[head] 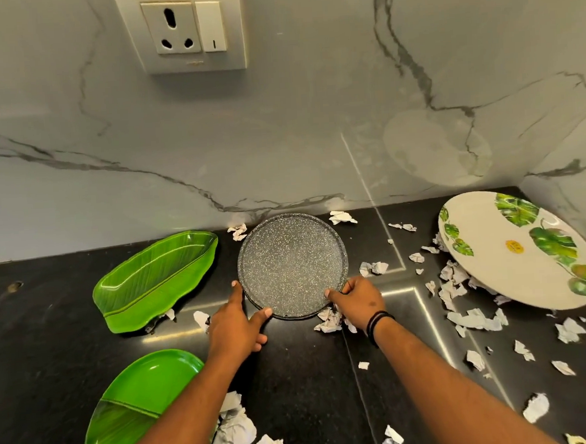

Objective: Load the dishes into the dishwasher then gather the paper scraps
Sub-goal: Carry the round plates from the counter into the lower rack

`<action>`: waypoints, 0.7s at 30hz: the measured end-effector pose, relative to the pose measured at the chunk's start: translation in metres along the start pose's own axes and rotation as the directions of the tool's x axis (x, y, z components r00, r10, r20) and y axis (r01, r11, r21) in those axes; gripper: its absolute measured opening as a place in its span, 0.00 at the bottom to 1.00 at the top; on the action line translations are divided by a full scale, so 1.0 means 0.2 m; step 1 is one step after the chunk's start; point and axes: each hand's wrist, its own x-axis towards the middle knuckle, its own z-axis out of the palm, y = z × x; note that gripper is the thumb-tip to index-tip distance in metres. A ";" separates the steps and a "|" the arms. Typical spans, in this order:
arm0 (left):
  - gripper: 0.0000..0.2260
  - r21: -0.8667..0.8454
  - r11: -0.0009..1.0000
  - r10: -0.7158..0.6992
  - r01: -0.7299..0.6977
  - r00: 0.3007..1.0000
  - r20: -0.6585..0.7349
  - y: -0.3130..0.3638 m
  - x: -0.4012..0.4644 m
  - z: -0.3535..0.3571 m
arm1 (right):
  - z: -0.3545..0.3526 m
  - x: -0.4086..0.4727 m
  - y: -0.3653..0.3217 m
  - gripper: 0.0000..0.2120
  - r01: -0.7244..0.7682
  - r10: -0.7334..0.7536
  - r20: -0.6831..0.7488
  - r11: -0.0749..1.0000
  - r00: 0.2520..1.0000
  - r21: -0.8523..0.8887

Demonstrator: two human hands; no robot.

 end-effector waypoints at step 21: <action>0.09 -0.560 0.827 0.049 0.049 0.986 0.159 0.24 -0.18 -0.02 | -0.33 -0.72 0.02 0.12 -0.019 0.195 -0.091 0.502 0.977 0.865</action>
